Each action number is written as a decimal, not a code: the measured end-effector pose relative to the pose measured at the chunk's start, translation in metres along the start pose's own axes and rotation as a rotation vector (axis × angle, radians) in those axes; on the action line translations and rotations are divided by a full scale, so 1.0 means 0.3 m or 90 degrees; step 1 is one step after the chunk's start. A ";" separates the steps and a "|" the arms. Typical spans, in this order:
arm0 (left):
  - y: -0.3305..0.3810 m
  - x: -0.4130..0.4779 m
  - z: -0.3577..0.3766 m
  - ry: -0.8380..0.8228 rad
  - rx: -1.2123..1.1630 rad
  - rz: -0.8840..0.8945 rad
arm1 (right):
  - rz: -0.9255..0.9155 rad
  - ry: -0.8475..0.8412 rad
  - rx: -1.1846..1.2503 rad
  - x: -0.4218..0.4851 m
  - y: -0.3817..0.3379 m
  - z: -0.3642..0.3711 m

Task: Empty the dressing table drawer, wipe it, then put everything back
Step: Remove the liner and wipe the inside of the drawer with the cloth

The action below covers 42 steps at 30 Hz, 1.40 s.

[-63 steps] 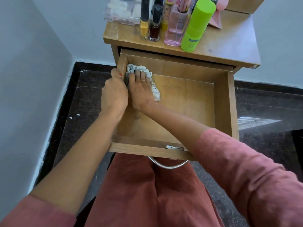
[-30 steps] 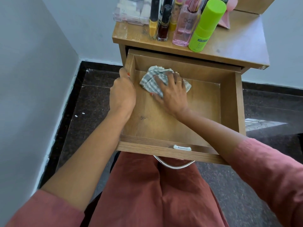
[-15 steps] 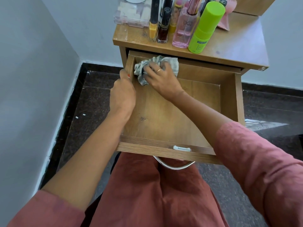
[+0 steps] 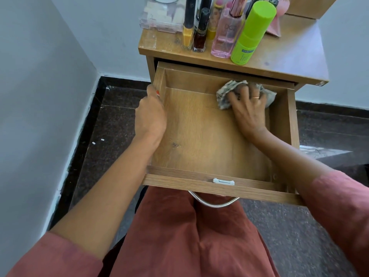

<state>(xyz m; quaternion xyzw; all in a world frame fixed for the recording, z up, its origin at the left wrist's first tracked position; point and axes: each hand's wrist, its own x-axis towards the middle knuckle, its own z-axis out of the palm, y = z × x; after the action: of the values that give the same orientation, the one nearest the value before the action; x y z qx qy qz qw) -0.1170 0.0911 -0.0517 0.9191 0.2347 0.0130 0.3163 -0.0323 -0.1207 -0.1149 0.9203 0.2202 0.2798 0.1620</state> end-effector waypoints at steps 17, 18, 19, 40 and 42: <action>0.002 -0.002 0.000 0.001 0.015 0.006 | -0.218 -0.169 0.113 0.195 -0.308 -0.132; 0.000 0.001 0.001 0.002 0.014 0.006 | -0.217 -0.189 0.127 0.193 -0.307 -0.134; 0.000 0.002 0.001 0.002 0.012 0.005 | -0.218 -0.199 0.140 0.191 -0.302 -0.133; -0.005 0.006 -0.008 -0.013 -0.022 -0.014 | -0.104 -0.346 0.258 0.185 -0.347 -0.150; -0.007 0.007 -0.008 -0.012 -0.020 -0.015 | -0.065 -0.352 0.216 0.180 -0.366 -0.168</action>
<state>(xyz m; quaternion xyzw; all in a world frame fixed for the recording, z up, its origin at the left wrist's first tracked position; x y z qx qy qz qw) -0.1165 0.0948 -0.0513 0.9112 0.2425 0.0046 0.3331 -0.0562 0.0083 -0.0975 0.9630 0.2574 -0.0298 0.0741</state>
